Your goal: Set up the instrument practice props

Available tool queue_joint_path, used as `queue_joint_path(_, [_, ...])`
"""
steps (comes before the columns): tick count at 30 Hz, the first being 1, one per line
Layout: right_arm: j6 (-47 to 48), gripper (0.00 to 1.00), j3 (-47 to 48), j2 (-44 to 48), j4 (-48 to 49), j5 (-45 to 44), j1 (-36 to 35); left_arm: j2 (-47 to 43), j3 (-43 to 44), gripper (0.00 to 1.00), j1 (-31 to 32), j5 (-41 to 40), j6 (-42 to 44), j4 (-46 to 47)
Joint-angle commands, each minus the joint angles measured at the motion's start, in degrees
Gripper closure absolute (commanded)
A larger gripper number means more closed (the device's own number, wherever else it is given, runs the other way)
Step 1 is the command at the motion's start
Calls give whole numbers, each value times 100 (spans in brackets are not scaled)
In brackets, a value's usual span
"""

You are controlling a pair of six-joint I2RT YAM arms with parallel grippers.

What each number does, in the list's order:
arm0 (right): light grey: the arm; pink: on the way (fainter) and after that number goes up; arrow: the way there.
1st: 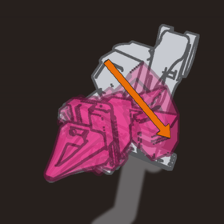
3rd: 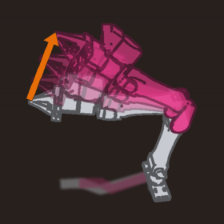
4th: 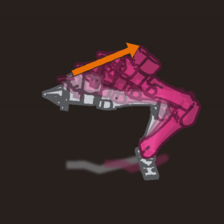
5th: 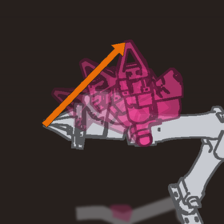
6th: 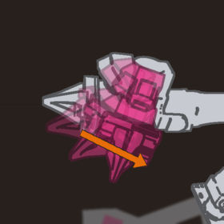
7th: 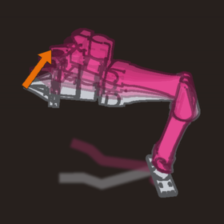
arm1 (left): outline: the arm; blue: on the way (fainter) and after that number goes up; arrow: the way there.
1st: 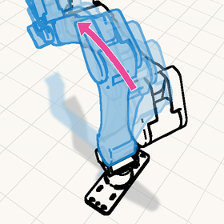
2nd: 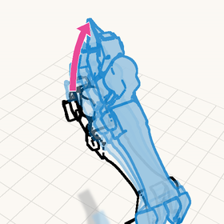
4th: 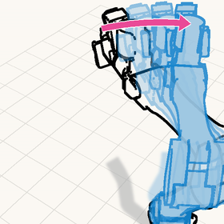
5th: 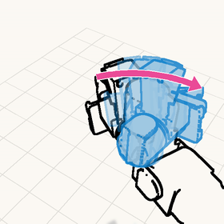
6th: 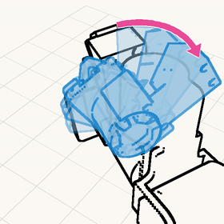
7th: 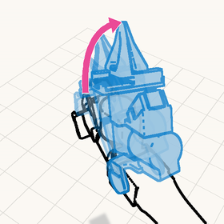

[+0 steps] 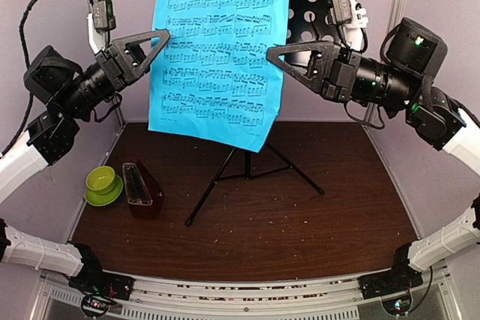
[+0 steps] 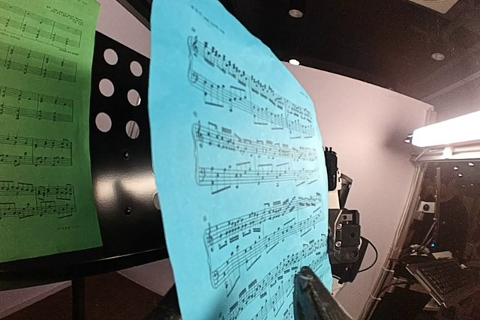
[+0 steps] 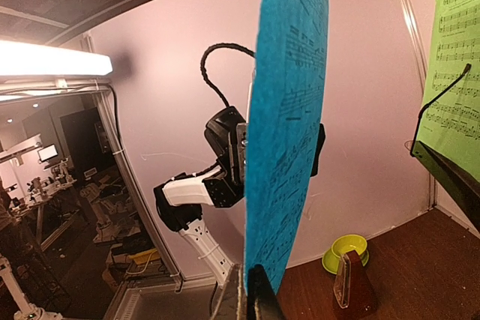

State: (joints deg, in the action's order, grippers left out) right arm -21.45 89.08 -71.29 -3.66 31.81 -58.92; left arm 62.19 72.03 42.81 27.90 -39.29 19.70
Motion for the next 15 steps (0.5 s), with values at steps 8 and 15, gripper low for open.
queue_joint_path(8, [-77,100,431,-250,10,-131,-32,114,284,67,-9,87,41,419])
queue_joint_path(15, [-4,100,436,-251,-197,-550,-33,173,528,88,-9,-13,308,159])
